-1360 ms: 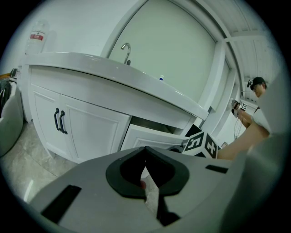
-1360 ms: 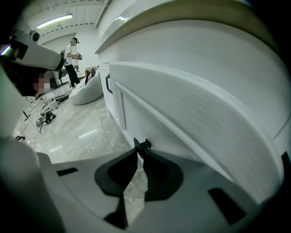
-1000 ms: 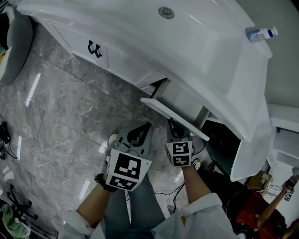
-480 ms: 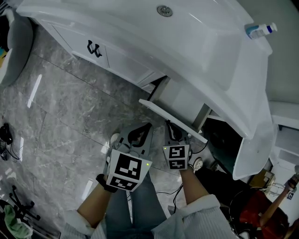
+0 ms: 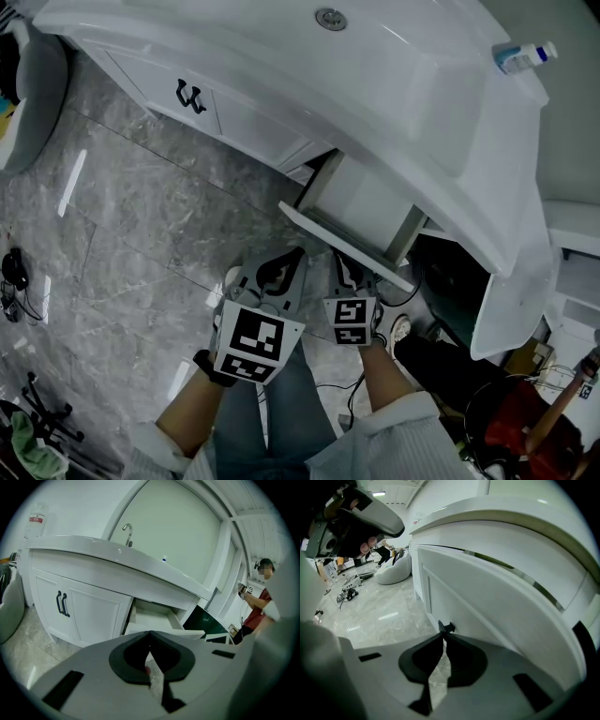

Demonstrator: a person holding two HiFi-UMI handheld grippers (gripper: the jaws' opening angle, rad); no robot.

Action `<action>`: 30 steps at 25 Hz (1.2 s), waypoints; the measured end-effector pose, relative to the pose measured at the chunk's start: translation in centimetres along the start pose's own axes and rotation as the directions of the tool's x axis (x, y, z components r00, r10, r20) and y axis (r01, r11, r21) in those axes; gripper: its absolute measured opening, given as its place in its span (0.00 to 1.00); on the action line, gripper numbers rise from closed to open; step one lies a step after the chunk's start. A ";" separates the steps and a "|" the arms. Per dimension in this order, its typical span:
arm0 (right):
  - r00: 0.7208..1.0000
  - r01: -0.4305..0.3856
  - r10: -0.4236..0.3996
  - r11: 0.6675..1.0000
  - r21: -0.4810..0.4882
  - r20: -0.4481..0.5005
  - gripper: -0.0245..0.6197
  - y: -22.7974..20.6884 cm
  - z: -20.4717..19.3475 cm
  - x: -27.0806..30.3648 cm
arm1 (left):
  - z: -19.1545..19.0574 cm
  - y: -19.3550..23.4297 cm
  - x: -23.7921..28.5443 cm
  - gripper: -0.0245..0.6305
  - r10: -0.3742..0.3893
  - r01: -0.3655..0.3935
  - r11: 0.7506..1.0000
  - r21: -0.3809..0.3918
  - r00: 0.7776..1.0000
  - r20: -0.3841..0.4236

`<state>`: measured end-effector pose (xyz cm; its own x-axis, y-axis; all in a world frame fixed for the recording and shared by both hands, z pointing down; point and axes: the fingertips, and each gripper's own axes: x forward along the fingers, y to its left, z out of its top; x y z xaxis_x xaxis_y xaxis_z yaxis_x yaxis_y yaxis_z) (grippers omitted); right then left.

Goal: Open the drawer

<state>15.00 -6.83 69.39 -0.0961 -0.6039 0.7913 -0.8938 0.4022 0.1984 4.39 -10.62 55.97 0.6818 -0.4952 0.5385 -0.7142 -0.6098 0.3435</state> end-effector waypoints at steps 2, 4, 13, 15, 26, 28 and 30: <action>1.000 0.002 -0.002 1.000 -0.006 -0.007 0.08 0.1 -0.3 0.0 | -0.1 -0.1 0.0 0.06 0.000 0.000 1.000 -0.001 1.000 -0.002; 1.000 0.005 -0.005 1.000 -0.007 -0.005 0.08 0.1 -0.3 0.0 | -0.1 -0.2 0.0 0.06 -0.003 0.003 1.000 0.003 1.000 -0.003; 0.999 0.037 -0.037 0.999 -0.005 -0.004 0.11 0.1 0.0 0.3 | -0.4 -0.2 -0.7 0.06 0.002 -0.002 1.000 0.021 1.000 -0.004; 0.999 0.044 -0.044 0.999 0.016 -0.011 0.11 0.0 -0.2 0.3 | -0.5 -0.1 -1.0 0.06 0.006 -0.006 1.000 0.023 1.000 -0.003; 0.999 0.037 -0.035 0.993 0.114 -0.024 0.11 1.3 -0.2 -2.2 | 0.2 0.0 -3.3 0.06 0.033 -0.033 0.999 0.027 0.999 0.022; 1.000 0.027 -0.026 0.992 0.127 -0.011 0.11 1.9 0.4 -3.2 | 0.6 -0.2 -3.9 0.06 0.038 -0.039 0.999 0.027 0.999 0.027; 1.000 0.012 -0.014 0.989 0.146 0.010 0.11 2.4 1.3 -4.2 | 1.1 -0.4 -4.5 0.06 0.044 -0.045 0.998 0.032 0.999 0.032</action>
<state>12.71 -4.22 65.75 -0.0880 -0.6166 0.7824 -0.9492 0.2902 0.1219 1.77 -8.81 52.54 0.6546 -0.5411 0.5280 -0.7386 -0.6067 0.2940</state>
